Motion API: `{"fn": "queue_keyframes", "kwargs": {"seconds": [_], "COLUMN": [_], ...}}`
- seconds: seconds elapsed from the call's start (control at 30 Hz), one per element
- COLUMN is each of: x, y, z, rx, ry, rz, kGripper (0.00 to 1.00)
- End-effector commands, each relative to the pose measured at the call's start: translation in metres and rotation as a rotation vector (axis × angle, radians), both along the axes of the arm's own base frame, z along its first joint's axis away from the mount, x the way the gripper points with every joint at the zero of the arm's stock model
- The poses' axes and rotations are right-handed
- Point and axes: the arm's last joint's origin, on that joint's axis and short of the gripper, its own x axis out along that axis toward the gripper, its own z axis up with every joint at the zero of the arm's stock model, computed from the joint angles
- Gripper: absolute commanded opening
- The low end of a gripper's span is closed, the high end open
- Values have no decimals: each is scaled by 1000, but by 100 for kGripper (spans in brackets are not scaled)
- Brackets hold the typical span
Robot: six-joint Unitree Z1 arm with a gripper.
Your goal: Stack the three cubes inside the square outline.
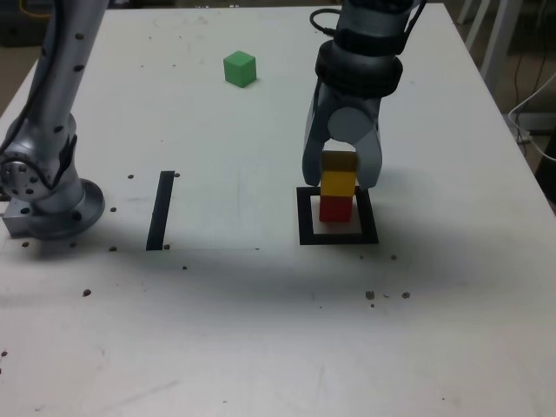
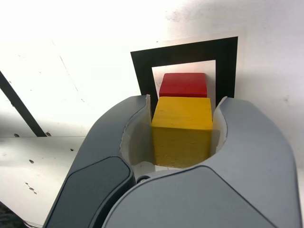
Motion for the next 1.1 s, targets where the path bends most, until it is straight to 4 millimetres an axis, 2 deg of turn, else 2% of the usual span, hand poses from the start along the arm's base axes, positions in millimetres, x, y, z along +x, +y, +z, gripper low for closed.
{"fn": "queue_keyframes", "kwargs": {"seconds": [0.0, 0.13, 0.4, 0.67, 0.87, 1.07], "x": [0, 0, -1, -17, -43, -65], "y": [1, 2, 2, 9, 30, 63], "z": [-3, -4, -3, 18, 37, 42], "rx": [1, 0, 3, 54, 102, 126], "ry": [8, 12, 12, -24, -41, -18], "rz": [0, -1, -3, 2, 58, 144], "kGripper": [56, 70, 77, 95, 99, 99]}}
